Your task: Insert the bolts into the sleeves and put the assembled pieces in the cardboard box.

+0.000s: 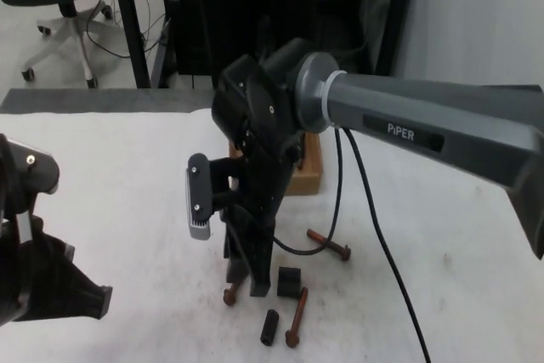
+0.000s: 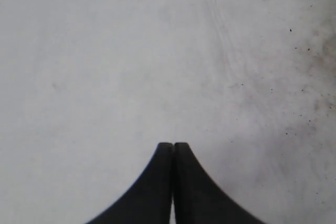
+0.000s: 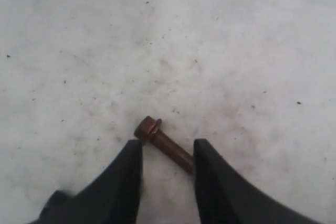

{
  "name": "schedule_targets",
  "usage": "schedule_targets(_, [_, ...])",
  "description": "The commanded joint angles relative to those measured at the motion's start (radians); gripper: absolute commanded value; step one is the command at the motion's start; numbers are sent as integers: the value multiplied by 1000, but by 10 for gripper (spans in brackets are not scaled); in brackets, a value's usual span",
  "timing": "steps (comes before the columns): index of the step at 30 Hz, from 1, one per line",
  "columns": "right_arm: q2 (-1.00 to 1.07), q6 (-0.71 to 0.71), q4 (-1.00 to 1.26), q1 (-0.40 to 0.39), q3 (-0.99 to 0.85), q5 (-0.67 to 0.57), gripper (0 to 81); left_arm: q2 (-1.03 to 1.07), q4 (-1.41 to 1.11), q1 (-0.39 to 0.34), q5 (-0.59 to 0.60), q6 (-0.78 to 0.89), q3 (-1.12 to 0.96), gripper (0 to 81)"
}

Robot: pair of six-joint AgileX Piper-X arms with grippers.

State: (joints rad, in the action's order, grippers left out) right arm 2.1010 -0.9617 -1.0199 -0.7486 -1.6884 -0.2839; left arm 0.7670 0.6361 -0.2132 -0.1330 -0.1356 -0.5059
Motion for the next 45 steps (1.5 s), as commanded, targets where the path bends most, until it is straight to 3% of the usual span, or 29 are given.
schedule_targets(1, [-6, -11, 39, 2, -1, -17, 312, -10, 17, 2, -9, 1, -3, 3])
schedule_targets(28, [68, -73, -25, 50, -1, -43, 312, -10, 57, 2, -9, 1, -3, 3])
schedule_targets(45, [91, -113, -14, 38, -1, -47, 310, -10, 70, 2, -9, 1, -3, 3])
